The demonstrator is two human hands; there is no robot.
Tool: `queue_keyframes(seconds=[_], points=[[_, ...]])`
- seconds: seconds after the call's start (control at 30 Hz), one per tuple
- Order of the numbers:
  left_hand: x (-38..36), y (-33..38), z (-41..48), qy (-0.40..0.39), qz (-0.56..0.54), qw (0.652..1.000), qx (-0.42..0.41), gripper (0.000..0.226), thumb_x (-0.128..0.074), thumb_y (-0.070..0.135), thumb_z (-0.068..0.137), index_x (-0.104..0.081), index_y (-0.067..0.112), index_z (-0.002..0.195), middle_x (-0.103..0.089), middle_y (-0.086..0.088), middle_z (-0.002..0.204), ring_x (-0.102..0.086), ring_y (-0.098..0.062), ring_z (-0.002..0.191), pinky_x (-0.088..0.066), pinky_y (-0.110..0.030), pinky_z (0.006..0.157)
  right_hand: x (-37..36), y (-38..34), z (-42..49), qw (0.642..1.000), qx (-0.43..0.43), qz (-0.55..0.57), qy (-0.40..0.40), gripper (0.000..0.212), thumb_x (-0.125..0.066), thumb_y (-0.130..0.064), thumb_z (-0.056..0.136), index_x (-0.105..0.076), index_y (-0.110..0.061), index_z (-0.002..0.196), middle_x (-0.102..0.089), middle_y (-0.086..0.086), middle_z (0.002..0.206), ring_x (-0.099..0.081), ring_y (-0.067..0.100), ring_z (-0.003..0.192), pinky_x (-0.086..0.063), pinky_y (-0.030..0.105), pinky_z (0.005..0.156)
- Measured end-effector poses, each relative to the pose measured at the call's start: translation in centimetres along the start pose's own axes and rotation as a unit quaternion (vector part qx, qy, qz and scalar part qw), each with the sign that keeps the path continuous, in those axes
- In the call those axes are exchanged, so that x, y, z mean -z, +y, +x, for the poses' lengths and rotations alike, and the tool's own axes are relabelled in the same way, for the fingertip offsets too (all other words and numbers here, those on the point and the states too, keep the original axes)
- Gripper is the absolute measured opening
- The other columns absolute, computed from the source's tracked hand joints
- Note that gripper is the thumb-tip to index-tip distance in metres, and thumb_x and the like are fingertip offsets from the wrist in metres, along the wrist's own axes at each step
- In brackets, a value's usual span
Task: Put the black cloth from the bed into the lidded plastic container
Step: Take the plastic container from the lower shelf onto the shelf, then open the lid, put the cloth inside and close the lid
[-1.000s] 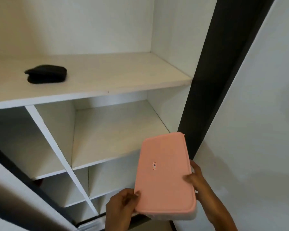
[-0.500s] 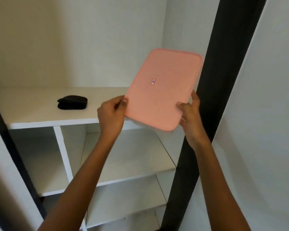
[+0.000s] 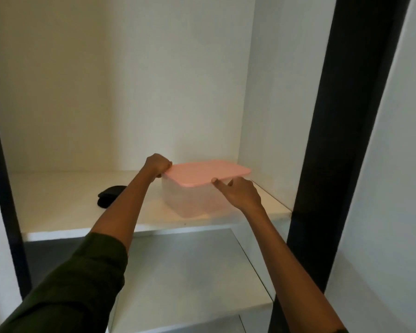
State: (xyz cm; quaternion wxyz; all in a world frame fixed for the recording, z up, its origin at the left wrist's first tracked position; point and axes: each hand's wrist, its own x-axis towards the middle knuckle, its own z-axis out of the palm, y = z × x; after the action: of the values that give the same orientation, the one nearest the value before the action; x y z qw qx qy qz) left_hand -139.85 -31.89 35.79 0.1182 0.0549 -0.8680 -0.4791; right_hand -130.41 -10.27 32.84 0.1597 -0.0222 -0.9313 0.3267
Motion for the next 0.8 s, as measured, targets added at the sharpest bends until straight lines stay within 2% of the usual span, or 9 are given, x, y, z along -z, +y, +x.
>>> queue_keyframes(seconds=[0.07, 0.17, 0.3, 0.43, 0.53, 0.63, 0.7, 0.73, 0.8], points=[[0.1, -0.3, 1.6, -0.035, 0.011, 0.999, 0.003, 0.023, -0.052, 0.013, 0.09, -0.066, 0.004, 0.106, -0.057, -0.014, 0.096, -0.051, -0.019, 0.075, -0.045, -0.027, 0.06, -0.2, -0.3, 0.6, 0.996, 0.053, -0.067, 0.036, 0.051, -0.058, -0.059, 0.08, -0.043, -0.017, 0.057, -0.047, -0.002, 0.058, -0.048, 0.019, 0.058, -0.032, 0.026, 0.05], [0.0, -0.3, 3.6, -0.068, 0.037, 0.997, -0.019, 0.033, -0.041, 0.006, 0.092, -0.065, 0.007, 0.115, -0.062, -0.016, 0.115, -0.054, -0.023, 0.09, -0.049, -0.035, 0.079, -0.9, -1.3, 2.0, 0.972, 0.204, -0.072, 0.087, 0.032, -0.069, -0.046, 0.078, -0.062, -0.016, 0.087, -0.06, -0.001, 0.093, -0.055, 0.017, 0.089, -0.044, 0.03, 0.071], [-0.4, -1.0, 5.8, -0.088, 0.014, 0.995, -0.038, 0.037, -0.036, 0.006, 0.092, -0.067, 0.01, 0.111, -0.062, -0.016, 0.122, -0.058, -0.027, 0.099, -0.05, -0.04, 0.089, -1.9, -4.4, 3.8, 0.946, 0.319, -0.023, -0.049, 0.037, -0.065, -0.04, 0.084, -0.065, -0.02, 0.116, -0.066, 0.0, 0.121, -0.059, 0.016, 0.106, -0.046, 0.029, 0.087], [-0.6, -1.9, 5.5, -0.037, -0.045, 0.998, -0.028, 0.037, -0.037, 0.025, 0.097, -0.063, 0.01, 0.118, -0.055, -0.008, 0.133, -0.052, -0.029, 0.118, -0.045, -0.036, 0.096, -3.8, -6.4, 4.6, 0.903, 0.4, -0.146, -0.057, 0.028, -0.053, -0.03, 0.093, -0.073, -0.018, 0.109, -0.075, 0.002, 0.105, -0.067, 0.018, 0.082, -0.055, 0.033, 0.074], [0.5, -3.8, 2.3, 0.02, -0.014, 0.998, -0.06, 0.041, -0.04, 0.013, 0.093, -0.05, 0.007, 0.132, -0.048, -0.011, 0.141, -0.046, -0.027, 0.127, -0.035, -0.032, 0.104, -4.1, -7.2, 4.6, 0.863, 0.431, -0.262, -0.039, 0.034, -0.042, -0.03, 0.096, -0.072, -0.015, 0.101, -0.075, 0.006, 0.092, -0.065, 0.02, 0.072, -0.054, 0.033, 0.065], [0.3, -6.4, -3.7, -0.061, 0.007, 0.994, -0.088, 0.064, -0.045, 0.008, 0.086, -0.025, 0.017, 0.147, -0.035, -0.006, 0.151, -0.043, -0.021, 0.129, -0.034, -0.028, 0.099, -4.1, -8.4, 3.9, 0.798, 0.467, -0.379, -0.034, 0.032, -0.037, -0.022, 0.098, -0.065, -0.008, 0.105, -0.07, 0.012, 0.085, -0.048, 0.021, 0.054, -0.027, 0.023, 0.044], [-1.1, -6.8, -7.0, -0.186, -0.021, 0.979, -0.08, 0.082, -0.052, 0.012, 0.084, -0.005, 0.025, 0.149, -0.034, -0.001, 0.15, -0.051, -0.006, 0.108, -0.038, -0.018, 0.089, -4.0, -9.3, 3.2, 0.769, 0.475, -0.424, -0.053, 0.027, -0.039, -0.015, 0.097, -0.062, -0.004, 0.105, -0.067, 0.014, 0.085, -0.033, 0.016, 0.05, -0.014, 0.022, 0.043], [-1.9, -6.7, -7.9, -0.206, -0.017, 0.974, -0.088, 0.091, -0.059, 0.017, 0.082, 0.003, 0.027, 0.148, -0.036, 0.0, 0.148, -0.051, -0.003, 0.102, -0.04, -0.017, 0.085, -3.9, -9.6, 2.9, 0.765, 0.474, -0.432, -0.062, 0.026, -0.04, -0.012, 0.096, -0.062, -0.001, 0.105, -0.067, 0.015, 0.086, -0.032, 0.015, 0.052, -0.013, 0.022, 0.043], [-3.7, -6.1, -8.5, -0.143, -0.004, 0.985, -0.097, 0.105, -0.074, 0.034, 0.072, -0.001, 0.025, 0.147, -0.04, -0.001, 0.145, -0.052, -0.014, 0.114, -0.044, -0.024, 0.089, -4.0, -10.1, 2.6, 0.764, 0.469, -0.437, -0.069, 0.024, -0.042, -0.004, 0.095, -0.063, 0.002, 0.104, -0.068, 0.016, 0.089, -0.039, 0.017, 0.056, -0.021, 0.02, 0.044]])
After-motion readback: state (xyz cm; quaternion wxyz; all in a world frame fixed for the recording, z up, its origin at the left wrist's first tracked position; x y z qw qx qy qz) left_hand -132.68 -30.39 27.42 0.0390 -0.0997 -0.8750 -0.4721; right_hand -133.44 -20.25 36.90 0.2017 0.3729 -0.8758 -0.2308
